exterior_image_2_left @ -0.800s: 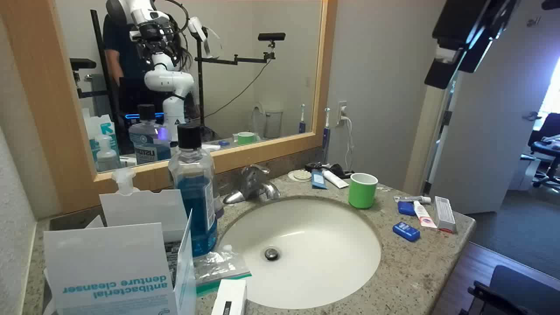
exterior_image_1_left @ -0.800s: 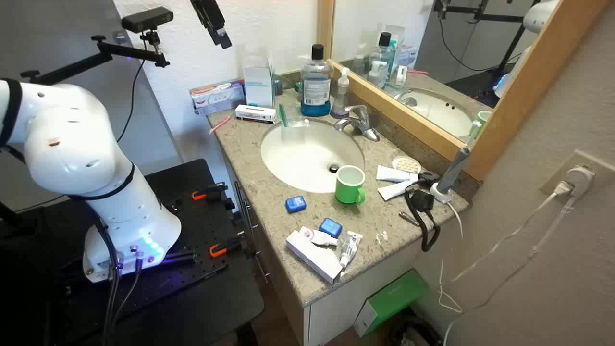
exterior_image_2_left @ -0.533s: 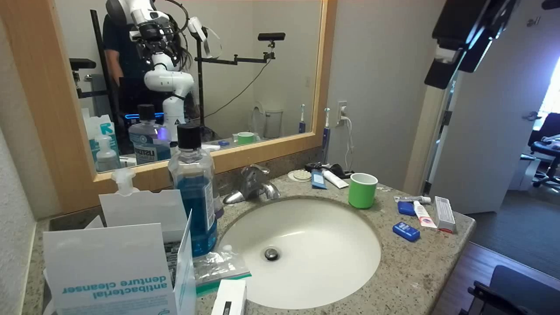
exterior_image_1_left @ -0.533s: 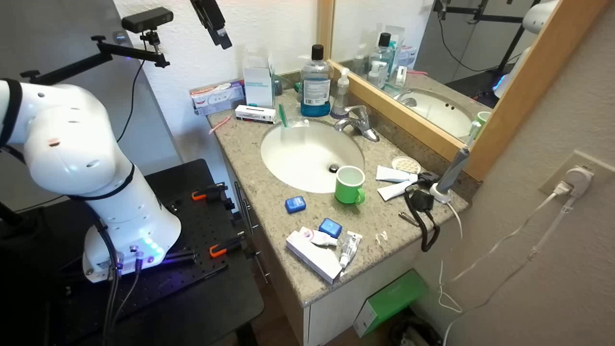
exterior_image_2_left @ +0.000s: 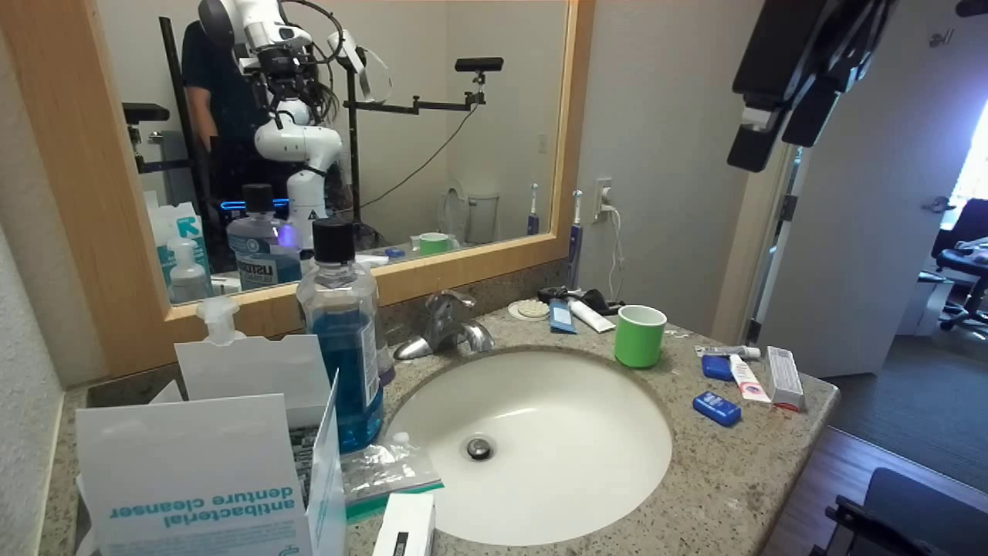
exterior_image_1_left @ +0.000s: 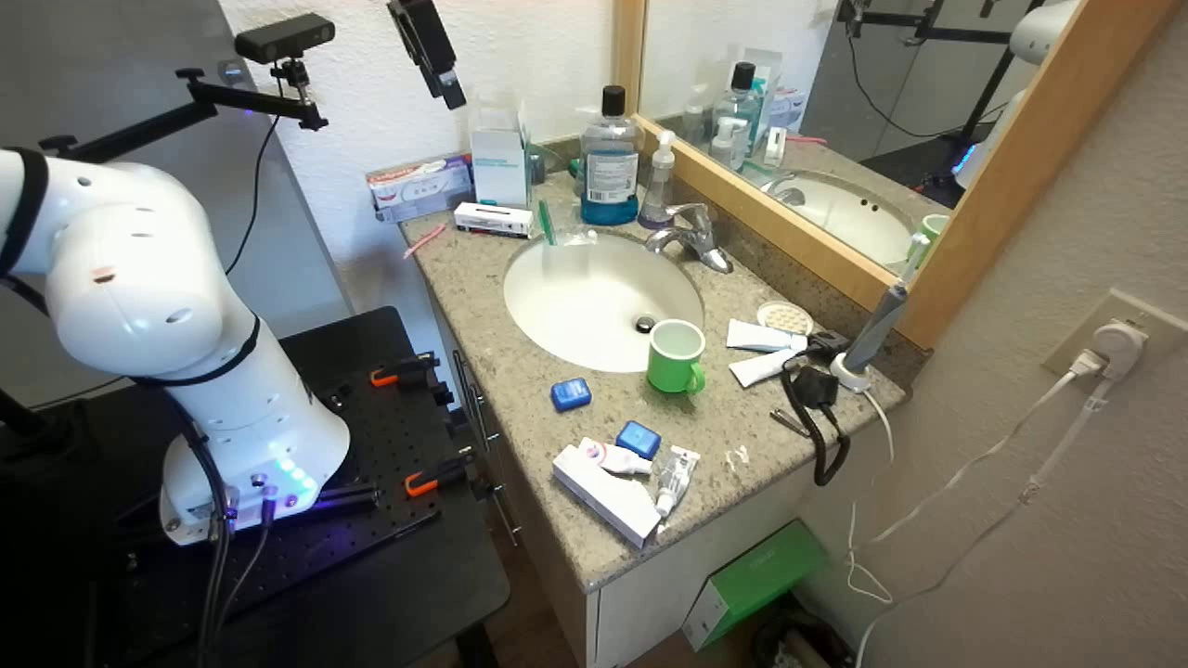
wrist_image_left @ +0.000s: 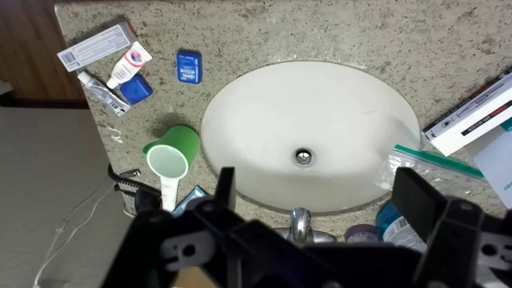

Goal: Pour the contents of the green mug cup into the sink

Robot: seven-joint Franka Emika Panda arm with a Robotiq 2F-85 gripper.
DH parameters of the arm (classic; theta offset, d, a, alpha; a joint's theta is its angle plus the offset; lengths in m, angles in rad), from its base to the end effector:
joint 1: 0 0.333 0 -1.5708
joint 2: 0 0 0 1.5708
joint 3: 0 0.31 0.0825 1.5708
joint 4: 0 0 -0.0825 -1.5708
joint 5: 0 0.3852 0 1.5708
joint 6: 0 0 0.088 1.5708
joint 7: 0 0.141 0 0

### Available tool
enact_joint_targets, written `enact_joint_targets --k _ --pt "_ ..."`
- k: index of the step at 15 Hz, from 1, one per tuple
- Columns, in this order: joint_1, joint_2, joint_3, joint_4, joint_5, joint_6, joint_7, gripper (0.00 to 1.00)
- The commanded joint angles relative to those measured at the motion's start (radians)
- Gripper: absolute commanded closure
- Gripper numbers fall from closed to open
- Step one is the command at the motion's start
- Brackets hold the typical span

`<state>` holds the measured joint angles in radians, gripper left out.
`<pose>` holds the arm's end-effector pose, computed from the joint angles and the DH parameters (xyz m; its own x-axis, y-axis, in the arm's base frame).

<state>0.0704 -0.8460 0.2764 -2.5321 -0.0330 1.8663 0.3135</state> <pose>0.3111 0.1150 0.5057 0.9754 -0.0128 0.2201 -0.0528 -0.9828 0.1769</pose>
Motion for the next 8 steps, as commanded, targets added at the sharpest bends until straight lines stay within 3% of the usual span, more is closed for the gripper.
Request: enact_joint_targets --k 1,8 --pt "-0.026 0.09 -0.052 0.021 0.029 0.018 0.018 0.0" --pt "-0.037 0.228 -0.125 0.015 -0.036 0.168 -0.096 0.0"
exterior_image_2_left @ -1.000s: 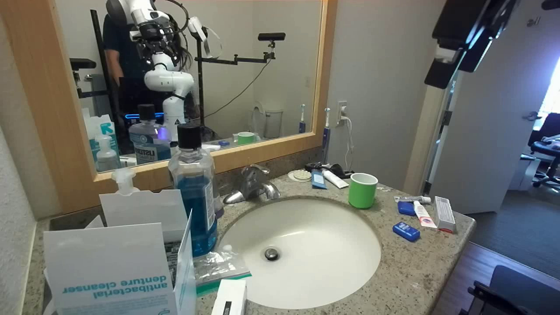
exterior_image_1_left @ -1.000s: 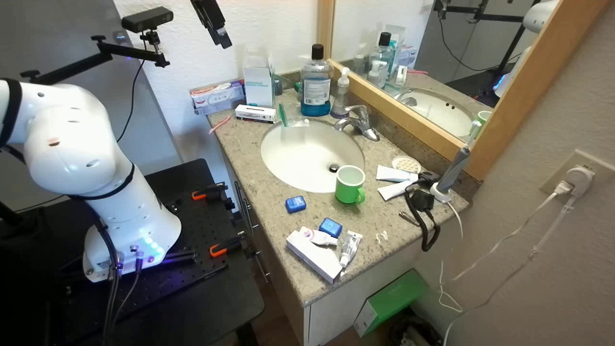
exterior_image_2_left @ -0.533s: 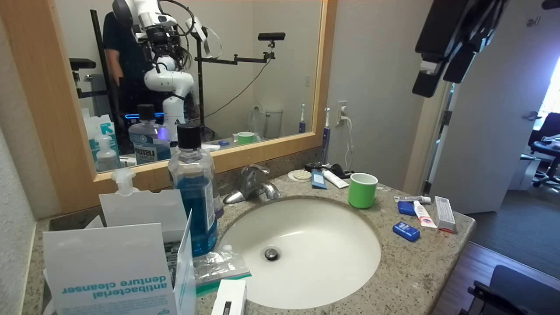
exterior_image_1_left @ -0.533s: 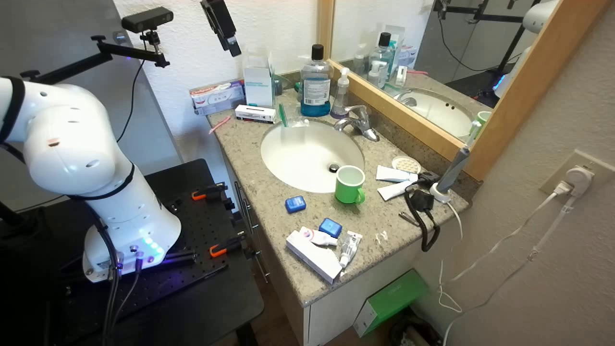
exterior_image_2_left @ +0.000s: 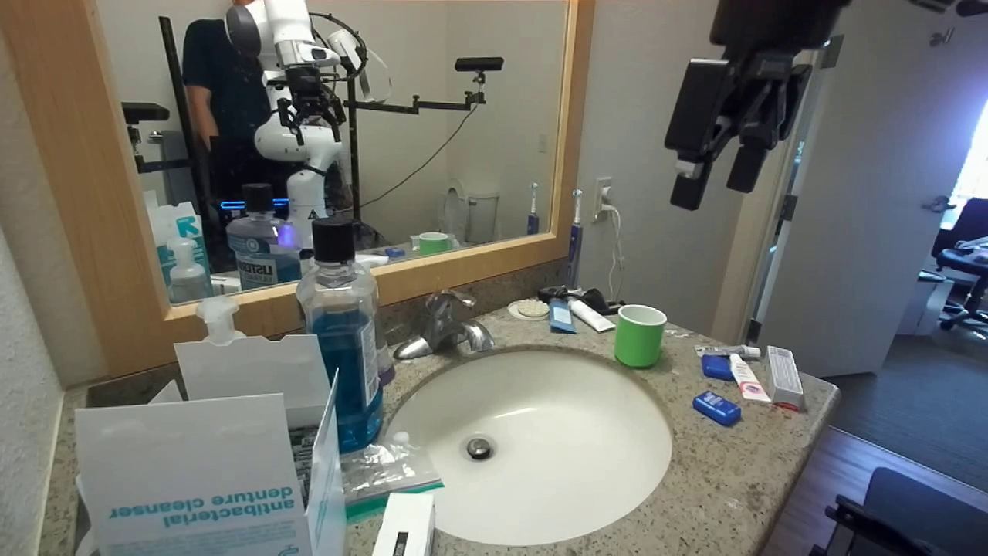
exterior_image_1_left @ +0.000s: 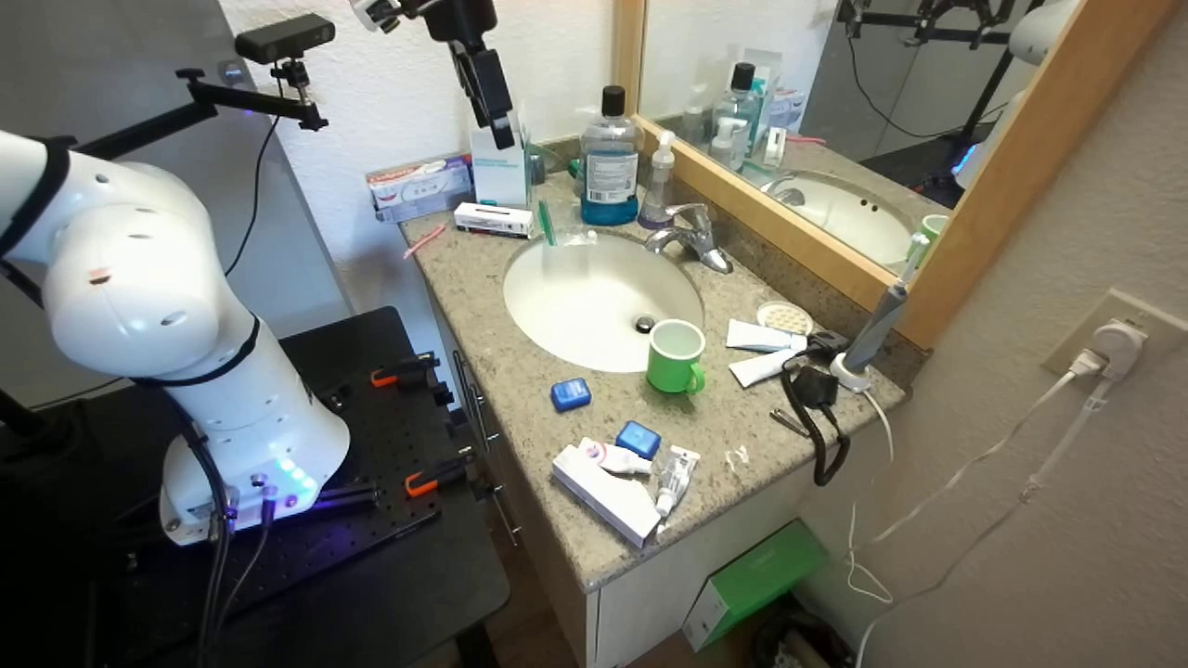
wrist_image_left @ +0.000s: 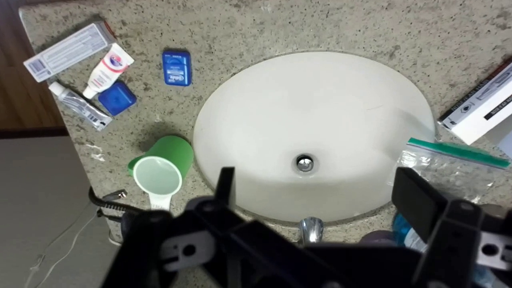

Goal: Pour the contents of the green mug cup into the sink

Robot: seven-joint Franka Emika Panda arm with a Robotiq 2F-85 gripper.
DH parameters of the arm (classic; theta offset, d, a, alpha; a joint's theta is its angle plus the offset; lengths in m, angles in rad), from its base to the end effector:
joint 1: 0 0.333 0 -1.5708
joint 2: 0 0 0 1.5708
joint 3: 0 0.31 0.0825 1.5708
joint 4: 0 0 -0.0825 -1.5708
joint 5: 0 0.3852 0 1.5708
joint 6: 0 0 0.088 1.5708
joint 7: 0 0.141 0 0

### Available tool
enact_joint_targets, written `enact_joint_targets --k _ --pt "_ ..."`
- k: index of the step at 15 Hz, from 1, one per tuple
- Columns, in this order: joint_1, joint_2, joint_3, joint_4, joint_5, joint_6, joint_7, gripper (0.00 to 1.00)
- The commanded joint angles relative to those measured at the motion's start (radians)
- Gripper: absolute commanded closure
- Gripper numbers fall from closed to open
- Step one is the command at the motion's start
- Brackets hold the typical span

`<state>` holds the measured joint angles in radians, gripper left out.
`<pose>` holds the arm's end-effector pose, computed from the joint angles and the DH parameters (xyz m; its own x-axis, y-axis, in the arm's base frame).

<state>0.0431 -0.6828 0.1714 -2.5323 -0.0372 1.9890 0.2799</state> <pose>0.3615 0.0759 0.4685 0.9838 -0.0737 0.1637 -0.0911 -0.9906 0.1017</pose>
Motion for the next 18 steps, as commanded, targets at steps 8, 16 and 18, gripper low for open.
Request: enact_joint_targets --k 8,16,18 --pt "0.032 0.14 -0.111 0.003 -0.169 0.146 -0.44 0.0" --pt "0.057 0.181 -0.111 0.026 -0.162 0.107 -0.492 0.0" --pt "0.057 0.207 -0.098 0.049 -0.162 0.089 -0.461 0.0"
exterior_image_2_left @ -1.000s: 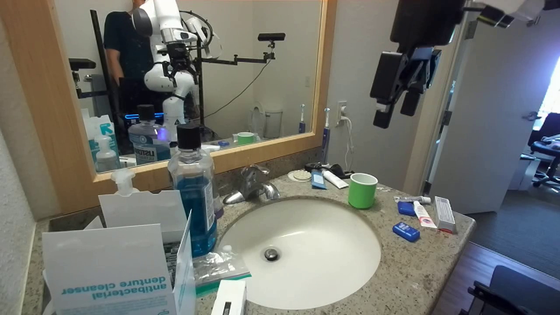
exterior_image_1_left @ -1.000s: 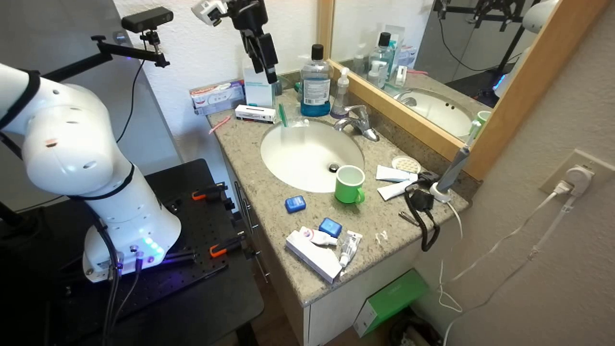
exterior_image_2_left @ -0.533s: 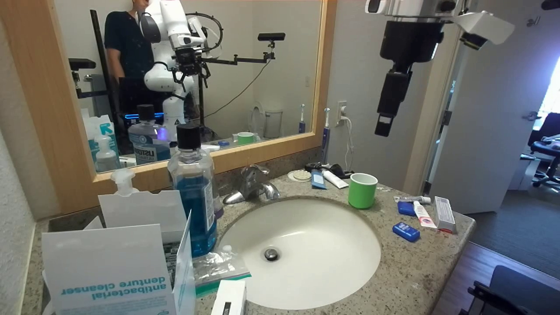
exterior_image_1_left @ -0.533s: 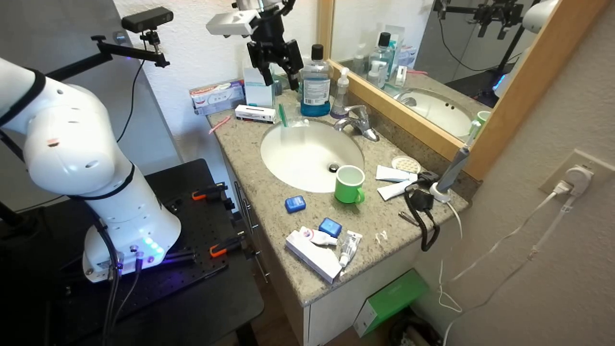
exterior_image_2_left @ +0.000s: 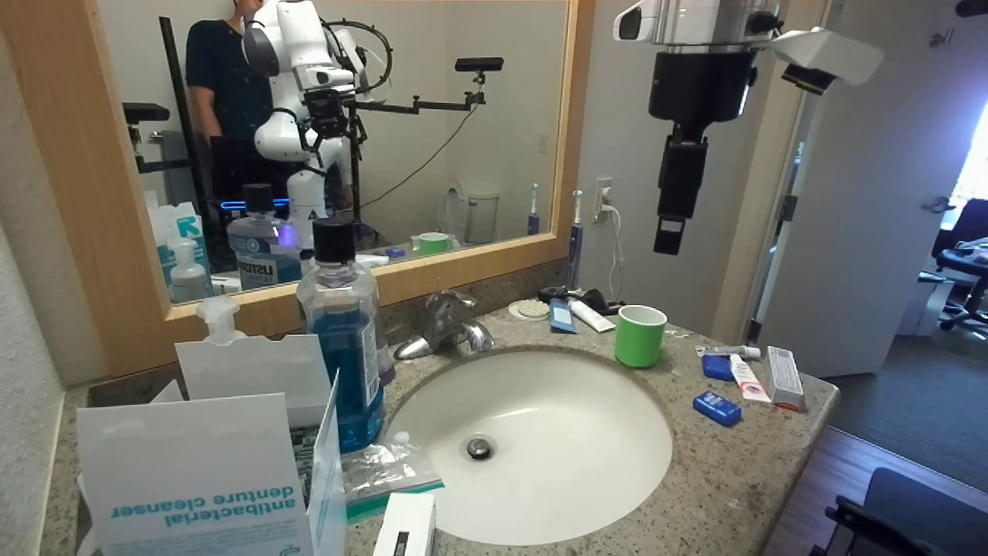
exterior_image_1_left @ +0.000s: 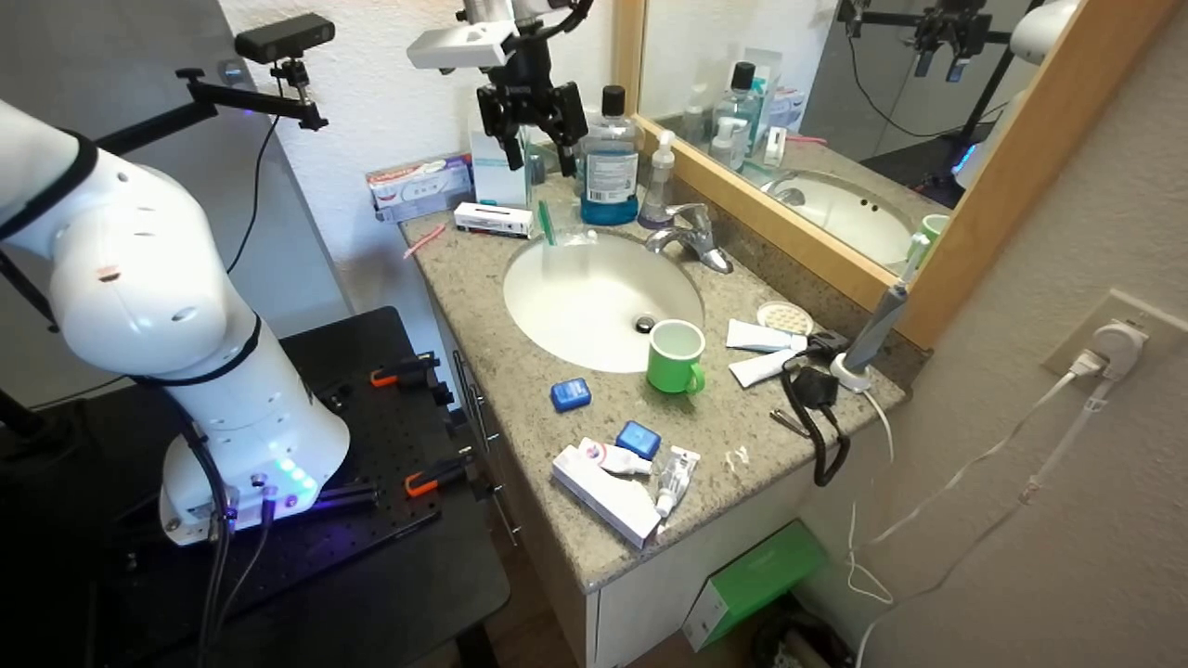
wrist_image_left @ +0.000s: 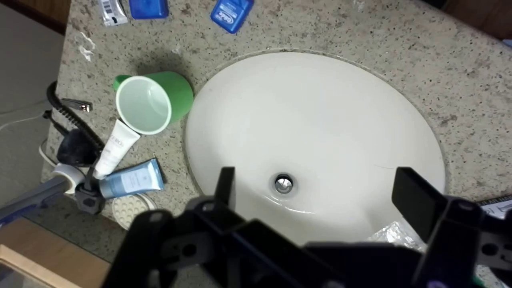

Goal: Pour the contents of the green mug cup into the sink

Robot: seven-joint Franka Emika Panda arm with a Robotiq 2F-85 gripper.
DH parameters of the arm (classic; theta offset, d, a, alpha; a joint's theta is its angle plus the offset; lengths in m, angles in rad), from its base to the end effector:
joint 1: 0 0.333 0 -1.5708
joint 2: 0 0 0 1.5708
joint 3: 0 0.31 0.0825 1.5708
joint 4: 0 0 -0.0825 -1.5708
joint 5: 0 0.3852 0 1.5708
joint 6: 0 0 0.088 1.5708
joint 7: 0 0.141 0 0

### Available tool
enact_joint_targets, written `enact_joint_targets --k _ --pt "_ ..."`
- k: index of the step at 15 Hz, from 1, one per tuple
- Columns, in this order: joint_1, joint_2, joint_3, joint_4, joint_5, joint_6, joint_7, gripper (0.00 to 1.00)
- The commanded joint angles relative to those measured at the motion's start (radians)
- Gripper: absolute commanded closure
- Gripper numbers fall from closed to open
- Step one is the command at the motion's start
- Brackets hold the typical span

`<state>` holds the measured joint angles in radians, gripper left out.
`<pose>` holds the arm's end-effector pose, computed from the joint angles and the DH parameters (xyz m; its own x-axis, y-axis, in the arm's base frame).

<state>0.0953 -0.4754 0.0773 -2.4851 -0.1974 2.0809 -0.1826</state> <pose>0.4103 0.0553 0.4244 0.9043 0.4265 0.0185 0.4125 -0.8842 0.2190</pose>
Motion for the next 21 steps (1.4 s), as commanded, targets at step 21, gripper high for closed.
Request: enact_joint_targets --k 21 --pt "0.042 0.028 -0.168 -0.043 -0.158 0.148 -0.661 0.0"
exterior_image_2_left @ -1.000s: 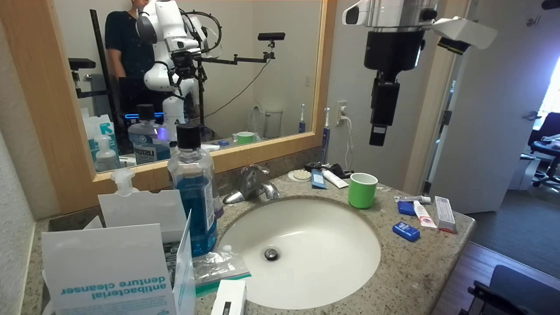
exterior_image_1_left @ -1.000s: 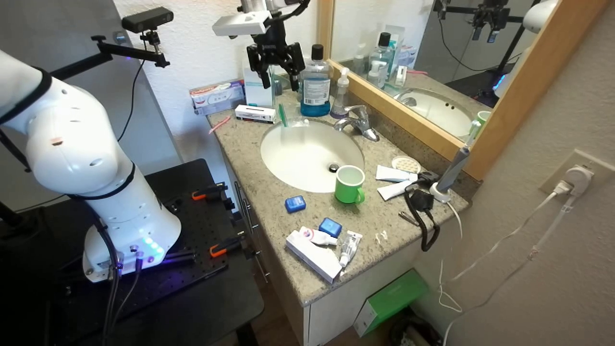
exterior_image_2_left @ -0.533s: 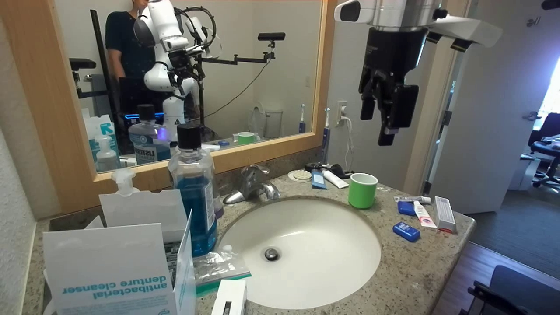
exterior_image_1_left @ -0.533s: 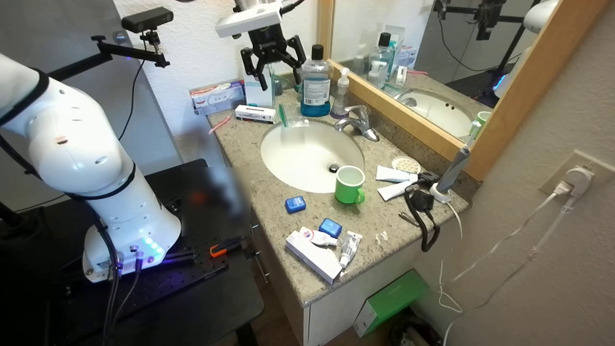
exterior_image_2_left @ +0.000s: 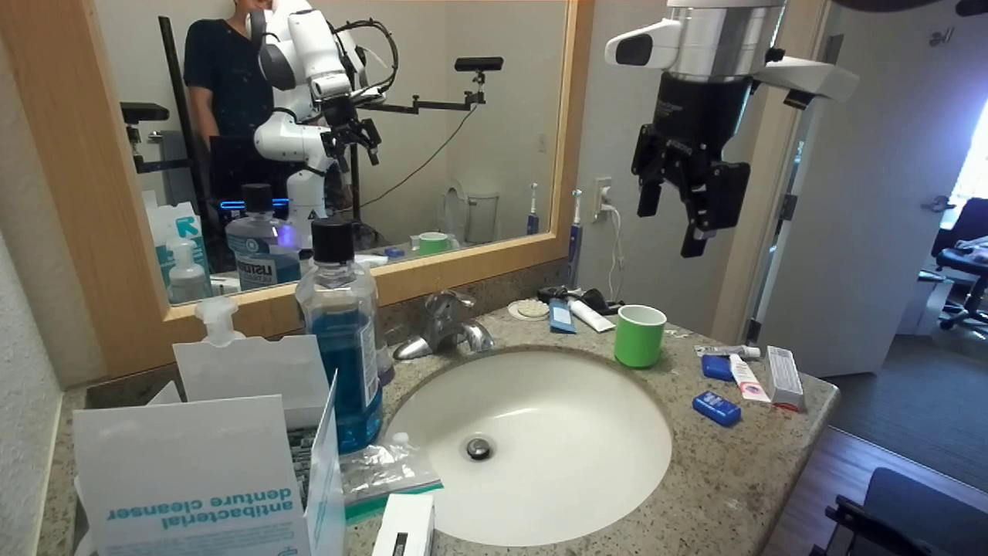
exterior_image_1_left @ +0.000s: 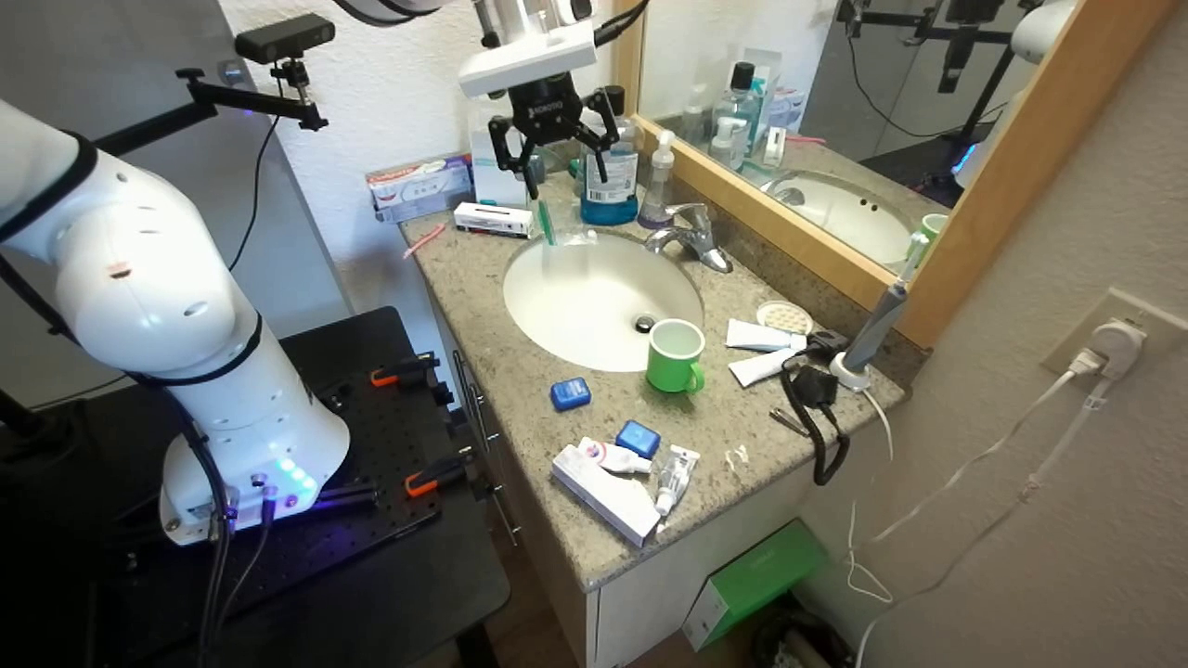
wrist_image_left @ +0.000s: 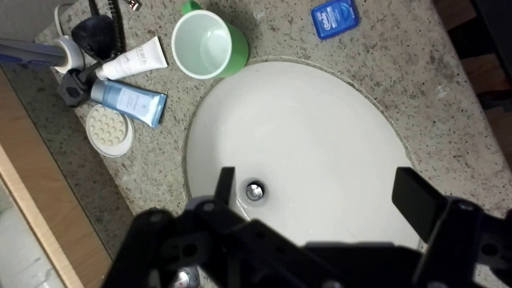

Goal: Pour the contents of the green mug cup into the sink

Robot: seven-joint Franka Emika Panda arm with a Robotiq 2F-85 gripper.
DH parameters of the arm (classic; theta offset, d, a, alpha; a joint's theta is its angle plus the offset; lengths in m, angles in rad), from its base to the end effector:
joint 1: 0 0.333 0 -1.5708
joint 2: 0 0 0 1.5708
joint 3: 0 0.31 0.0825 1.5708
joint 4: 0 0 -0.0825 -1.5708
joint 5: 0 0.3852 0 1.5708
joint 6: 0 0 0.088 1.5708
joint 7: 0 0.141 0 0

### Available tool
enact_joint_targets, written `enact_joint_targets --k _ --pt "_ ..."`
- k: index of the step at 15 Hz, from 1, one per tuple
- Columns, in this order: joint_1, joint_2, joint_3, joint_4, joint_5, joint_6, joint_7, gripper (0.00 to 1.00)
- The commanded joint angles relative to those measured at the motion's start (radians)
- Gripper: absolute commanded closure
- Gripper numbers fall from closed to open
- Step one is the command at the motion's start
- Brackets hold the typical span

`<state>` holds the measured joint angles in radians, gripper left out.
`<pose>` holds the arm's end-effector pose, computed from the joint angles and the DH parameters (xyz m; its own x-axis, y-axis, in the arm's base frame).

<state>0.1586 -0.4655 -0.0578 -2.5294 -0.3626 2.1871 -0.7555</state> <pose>0.4199 0.0201 0.4110 0.5061 0.8528 -0.1287 0.8446 -0.4598 0.2744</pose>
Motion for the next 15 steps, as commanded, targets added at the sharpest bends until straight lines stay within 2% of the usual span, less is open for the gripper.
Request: enact_joint_targets --k 1,5,9,10,15 --pt "-0.029 0.026 -0.048 -0.001 0.005 0.055 -0.123 0.0" --pt "-0.072 0.096 -0.091 0.022 0.001 0.089 -0.224 0.0" --pt "-0.109 0.176 -0.107 0.056 0.032 0.119 -0.273 0.0" --pt "-0.117 0.126 -0.084 0.018 0.019 0.101 -0.251 0.0" --pt "-0.124 0.142 -0.08 0.023 0.019 0.102 -0.25 0.0"
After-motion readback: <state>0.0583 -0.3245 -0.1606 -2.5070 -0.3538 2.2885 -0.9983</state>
